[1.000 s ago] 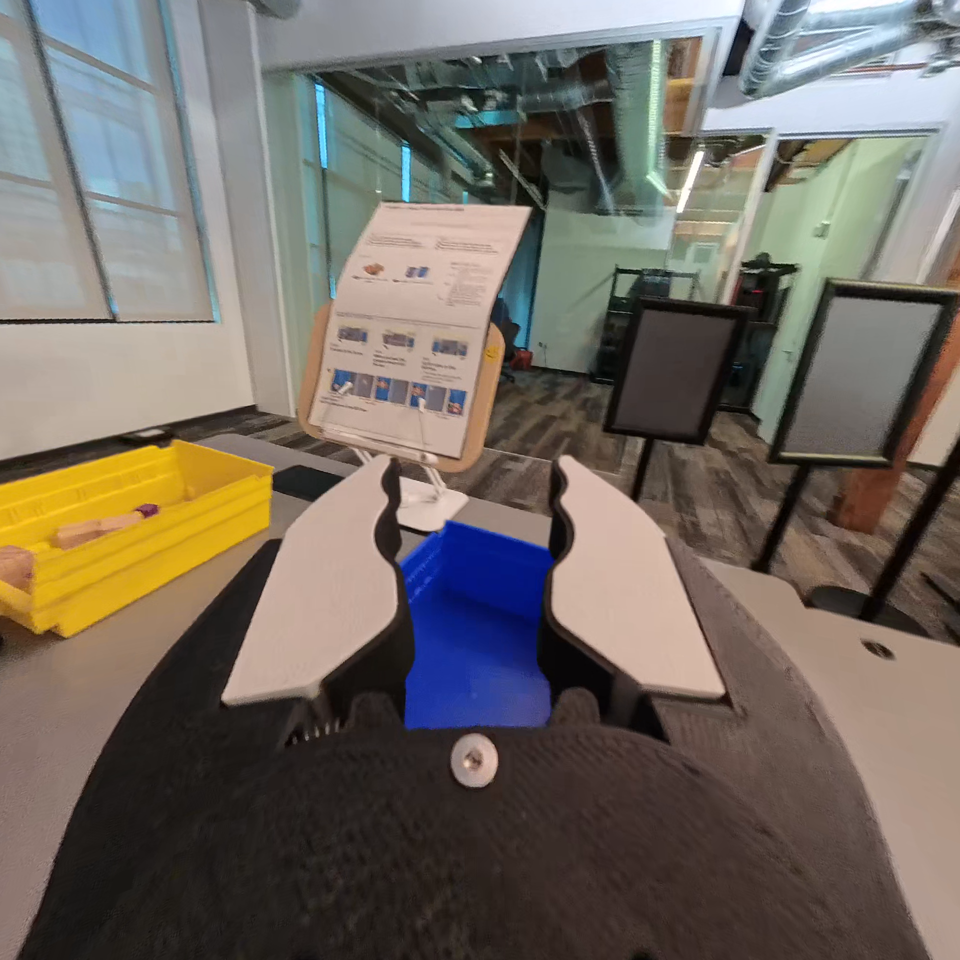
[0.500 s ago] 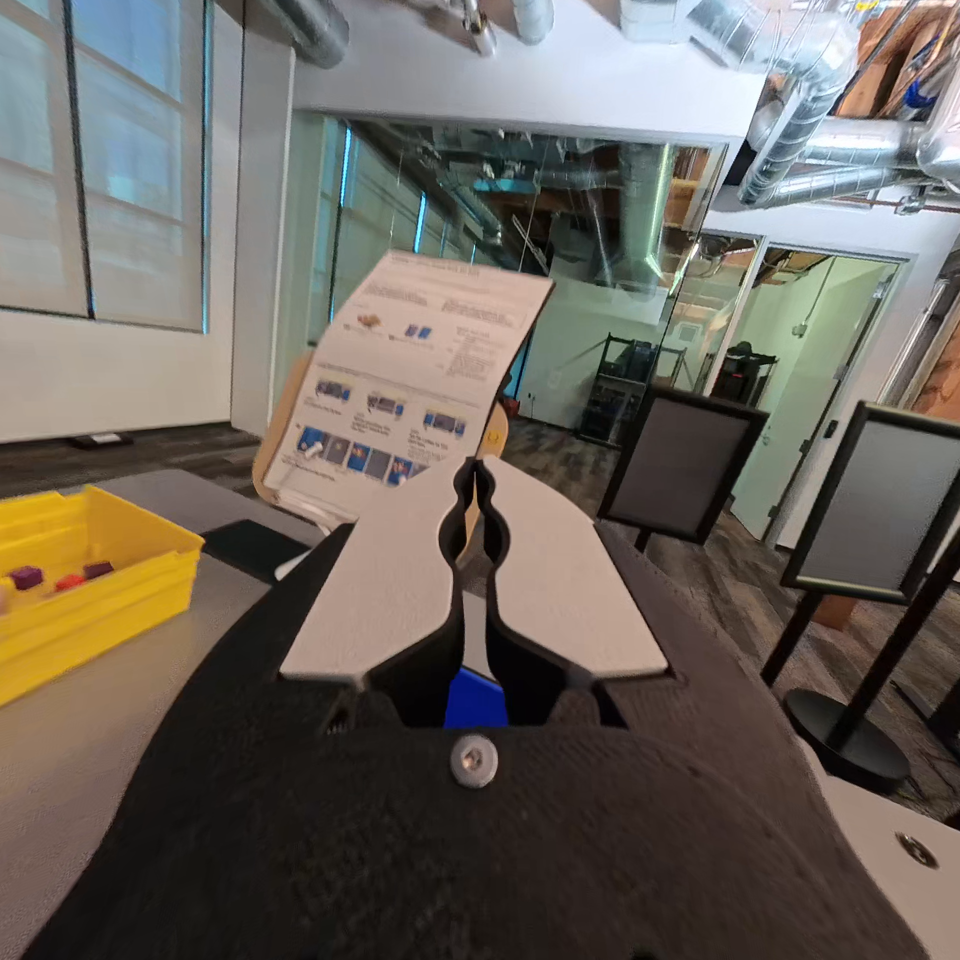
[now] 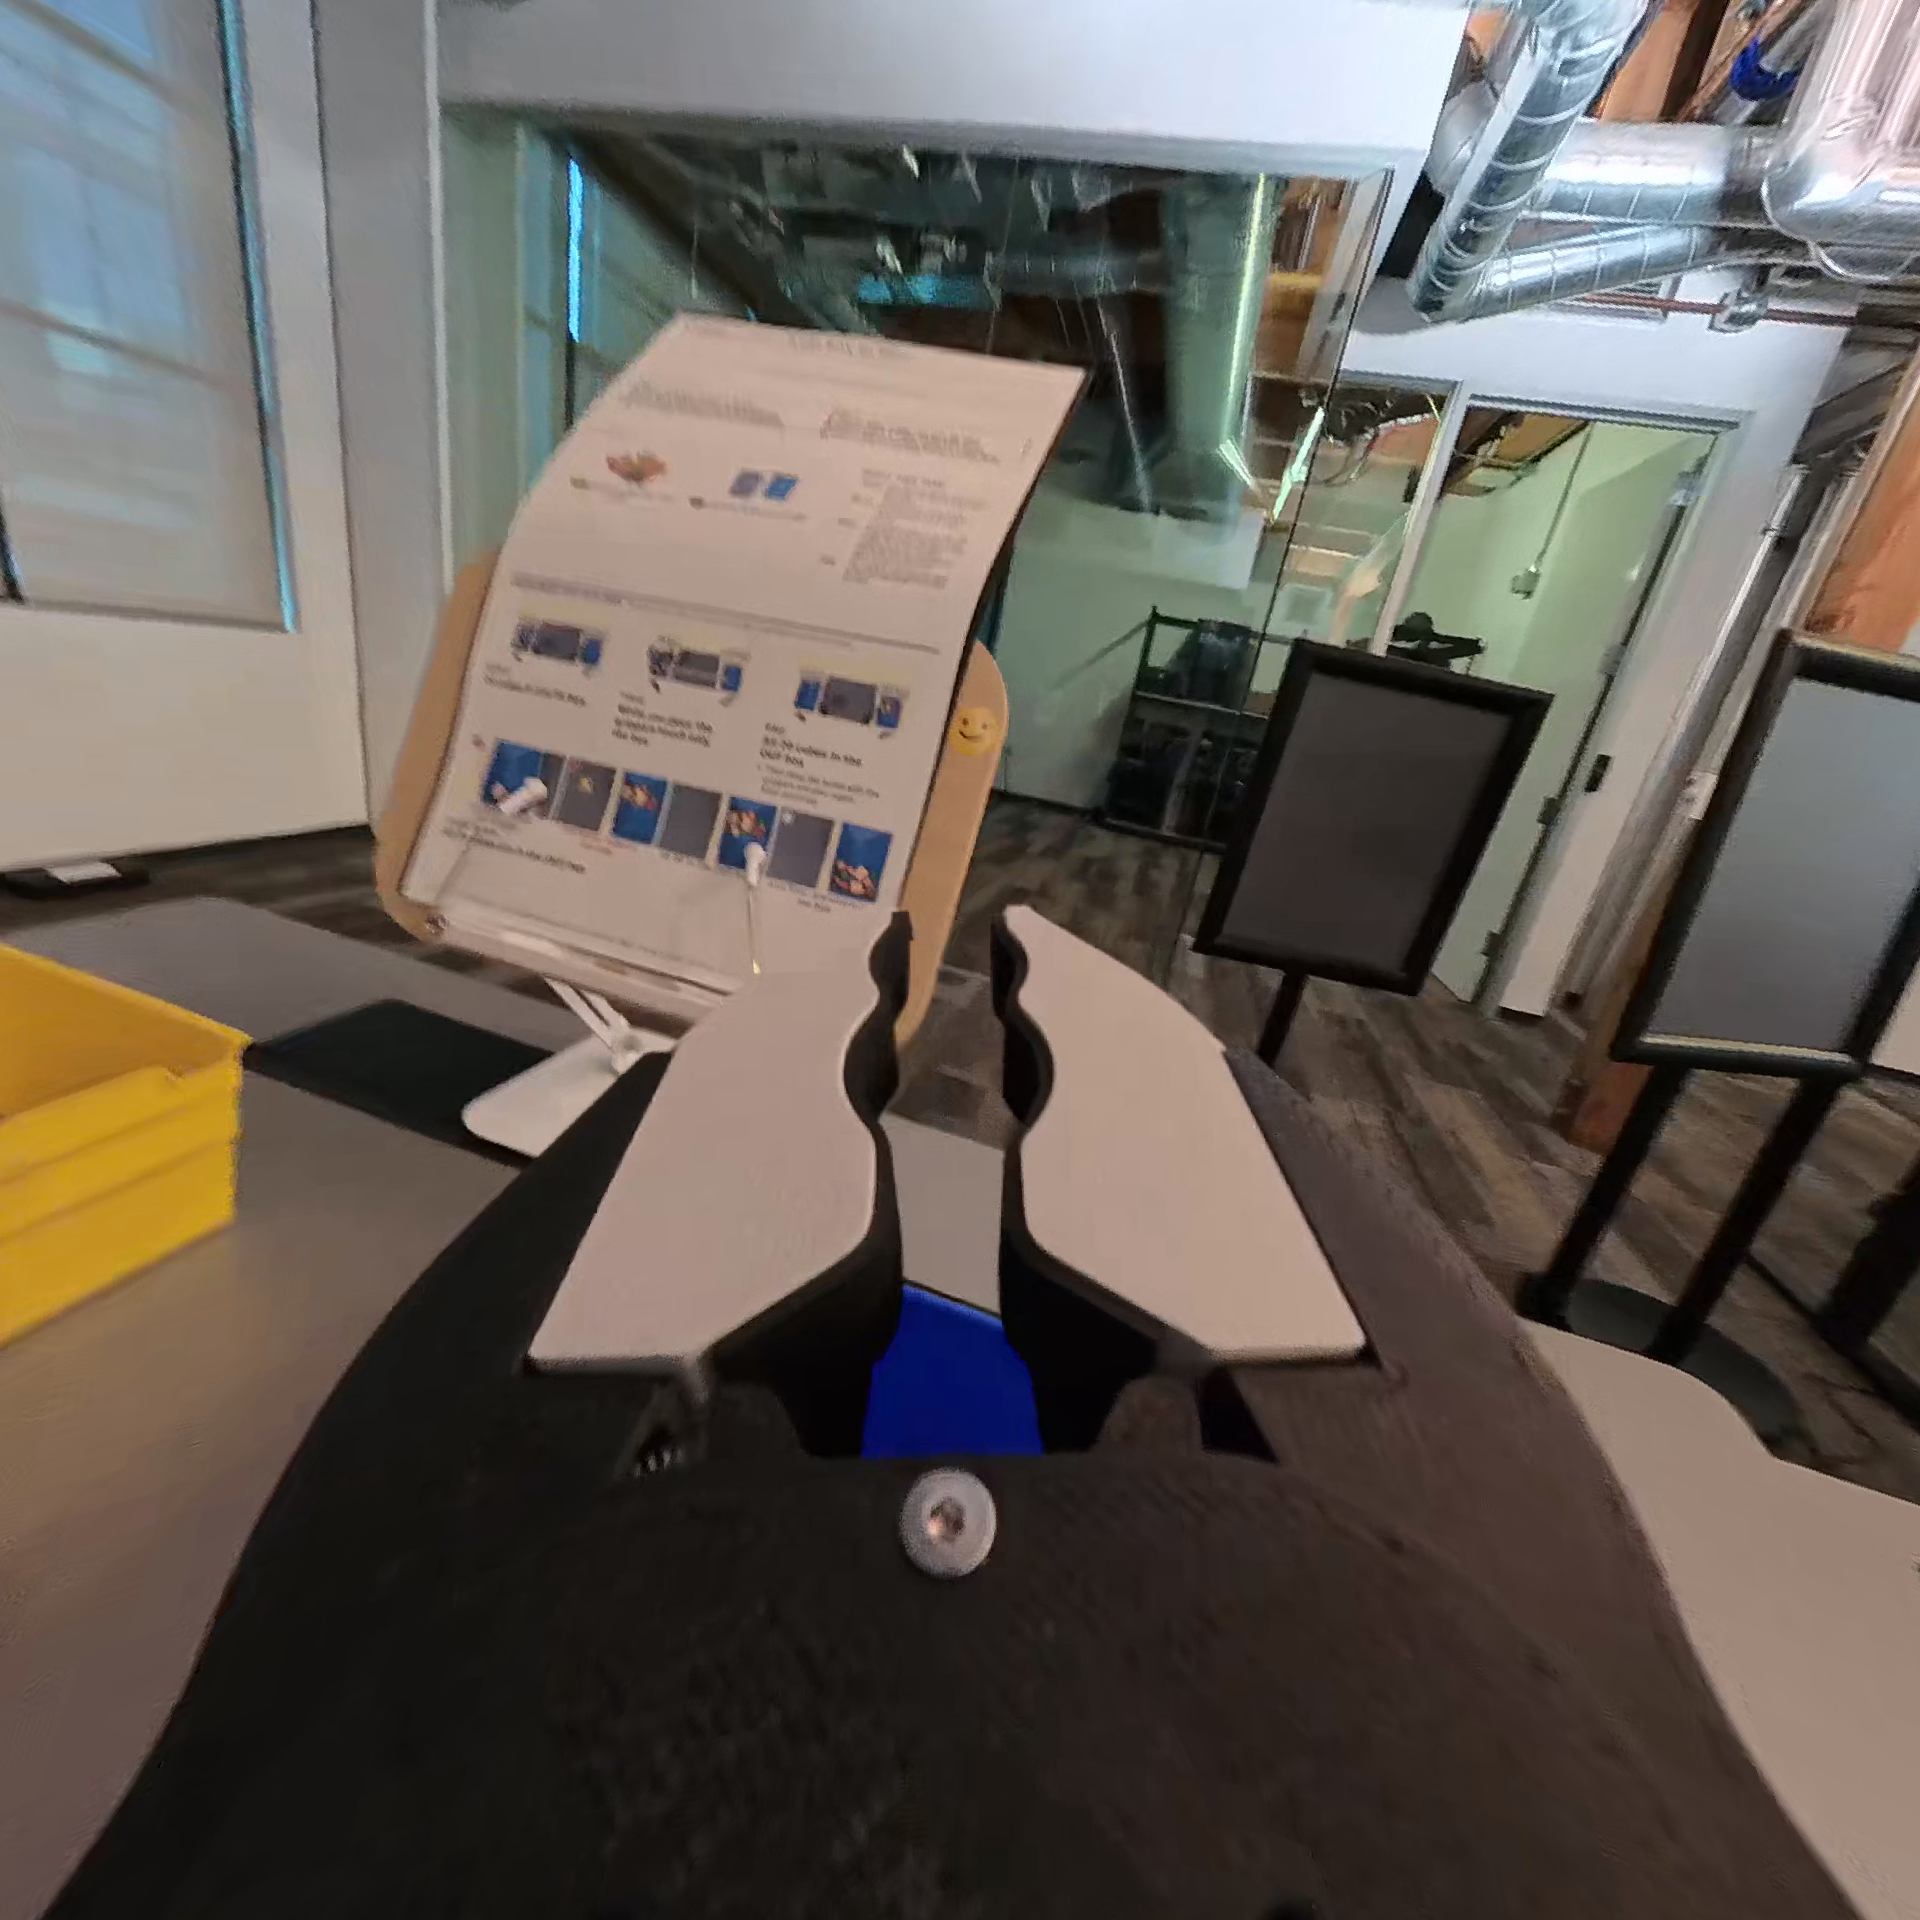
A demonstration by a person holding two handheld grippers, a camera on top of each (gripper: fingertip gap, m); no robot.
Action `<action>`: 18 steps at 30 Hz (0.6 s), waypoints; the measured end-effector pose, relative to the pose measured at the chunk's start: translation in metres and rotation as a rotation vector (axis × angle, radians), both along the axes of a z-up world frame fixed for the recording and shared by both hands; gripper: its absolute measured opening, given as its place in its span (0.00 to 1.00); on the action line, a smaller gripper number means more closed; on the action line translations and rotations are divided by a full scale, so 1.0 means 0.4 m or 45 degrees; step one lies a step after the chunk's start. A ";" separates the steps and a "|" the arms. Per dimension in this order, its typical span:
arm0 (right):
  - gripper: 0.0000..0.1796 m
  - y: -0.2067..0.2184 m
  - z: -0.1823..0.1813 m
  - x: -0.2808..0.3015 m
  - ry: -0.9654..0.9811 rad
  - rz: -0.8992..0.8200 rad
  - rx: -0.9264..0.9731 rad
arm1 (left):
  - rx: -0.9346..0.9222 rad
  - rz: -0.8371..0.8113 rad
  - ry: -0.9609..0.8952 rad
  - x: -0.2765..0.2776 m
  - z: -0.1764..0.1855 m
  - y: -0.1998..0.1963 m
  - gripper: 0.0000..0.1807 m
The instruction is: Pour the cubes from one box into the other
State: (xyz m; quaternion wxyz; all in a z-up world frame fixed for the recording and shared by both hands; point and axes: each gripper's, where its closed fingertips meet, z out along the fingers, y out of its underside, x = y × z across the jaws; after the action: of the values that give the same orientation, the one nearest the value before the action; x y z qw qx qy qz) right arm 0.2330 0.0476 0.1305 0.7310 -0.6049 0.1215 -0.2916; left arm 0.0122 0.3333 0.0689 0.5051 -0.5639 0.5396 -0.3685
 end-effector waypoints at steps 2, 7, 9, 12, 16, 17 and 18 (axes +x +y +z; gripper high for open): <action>0.10 -0.001 0.018 -0.012 0.012 0.050 0.078 | 0.040 0.065 -0.015 -0.012 0.022 0.008 0.10; 0.13 -0.007 0.035 -0.023 0.013 0.074 0.092 | 0.256 0.360 0.083 -0.073 0.043 0.086 0.10; 0.14 -0.014 0.042 -0.021 0.000 0.053 0.087 | 0.218 0.408 0.131 -0.087 0.031 0.111 0.09; 0.14 -0.019 0.050 -0.022 0.021 0.065 0.096 | 0.083 0.453 0.259 -0.109 -0.014 0.147 0.12; 0.16 -0.020 0.047 -0.019 0.071 0.064 0.046 | 0.112 0.635 0.377 -0.169 -0.038 0.225 0.16; 0.16 -0.022 0.047 -0.018 0.072 0.061 0.035 | 0.110 0.663 0.392 -0.182 -0.041 0.239 0.17; 0.16 -0.027 0.048 -0.016 0.072 0.053 0.033 | 0.089 0.667 0.395 -0.190 -0.043 0.246 0.17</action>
State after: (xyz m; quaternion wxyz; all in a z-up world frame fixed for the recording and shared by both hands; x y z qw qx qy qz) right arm 0.2268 0.0369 0.1495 0.7408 -0.6058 0.1333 -0.2576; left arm -0.0637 0.4317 0.0515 0.5135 -0.7156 0.4589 -0.1165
